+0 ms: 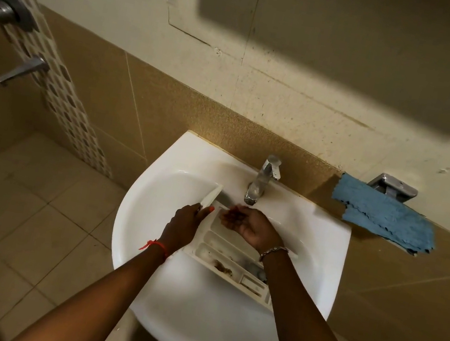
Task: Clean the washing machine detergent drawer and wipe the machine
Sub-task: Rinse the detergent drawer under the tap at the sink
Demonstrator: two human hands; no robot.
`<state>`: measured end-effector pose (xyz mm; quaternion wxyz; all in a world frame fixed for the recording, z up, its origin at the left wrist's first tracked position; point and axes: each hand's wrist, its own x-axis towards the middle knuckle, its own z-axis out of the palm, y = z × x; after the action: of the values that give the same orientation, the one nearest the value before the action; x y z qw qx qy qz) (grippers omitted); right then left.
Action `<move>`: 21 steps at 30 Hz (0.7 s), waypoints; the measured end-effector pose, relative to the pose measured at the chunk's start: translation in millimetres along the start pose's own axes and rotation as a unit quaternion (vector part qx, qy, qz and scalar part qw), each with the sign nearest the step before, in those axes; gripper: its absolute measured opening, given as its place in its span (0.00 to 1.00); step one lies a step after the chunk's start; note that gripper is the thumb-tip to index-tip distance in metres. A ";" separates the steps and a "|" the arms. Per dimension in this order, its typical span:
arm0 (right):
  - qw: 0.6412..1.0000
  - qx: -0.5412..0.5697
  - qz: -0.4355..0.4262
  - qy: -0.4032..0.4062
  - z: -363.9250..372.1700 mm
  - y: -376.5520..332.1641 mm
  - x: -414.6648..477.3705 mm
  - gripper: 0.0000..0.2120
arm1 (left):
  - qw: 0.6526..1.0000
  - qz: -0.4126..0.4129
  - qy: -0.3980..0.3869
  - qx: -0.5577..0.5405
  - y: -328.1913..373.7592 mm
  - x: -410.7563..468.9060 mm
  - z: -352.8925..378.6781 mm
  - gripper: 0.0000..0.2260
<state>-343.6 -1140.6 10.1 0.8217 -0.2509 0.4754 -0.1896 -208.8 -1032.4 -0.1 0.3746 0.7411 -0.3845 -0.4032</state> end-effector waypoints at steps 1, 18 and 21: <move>0.996 -0.091 -0.021 0.000 1.1 6.2 2.1 0.13 | 1.000 0.001 0.003 0.001 -2.7 1.7 0.6 0.35; 0.644 -0.765 -0.001 0.017 -71.6 3.4 -27.5 0.20 | 0.998 0.036 0.028 0.047 -4.3 7.7 8.0 0.22; 0.701 -0.711 -0.024 0.038 -61.1 -13.3 -25.3 0.11 | 0.997 0.040 0.029 0.056 -4.6 8.1 8.5 0.21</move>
<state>-410.2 -1151.5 9.5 0.3749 -0.7648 0.4935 0.1757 -212.0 -1039.6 -10.0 0.3594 0.7563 -0.4248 -0.3441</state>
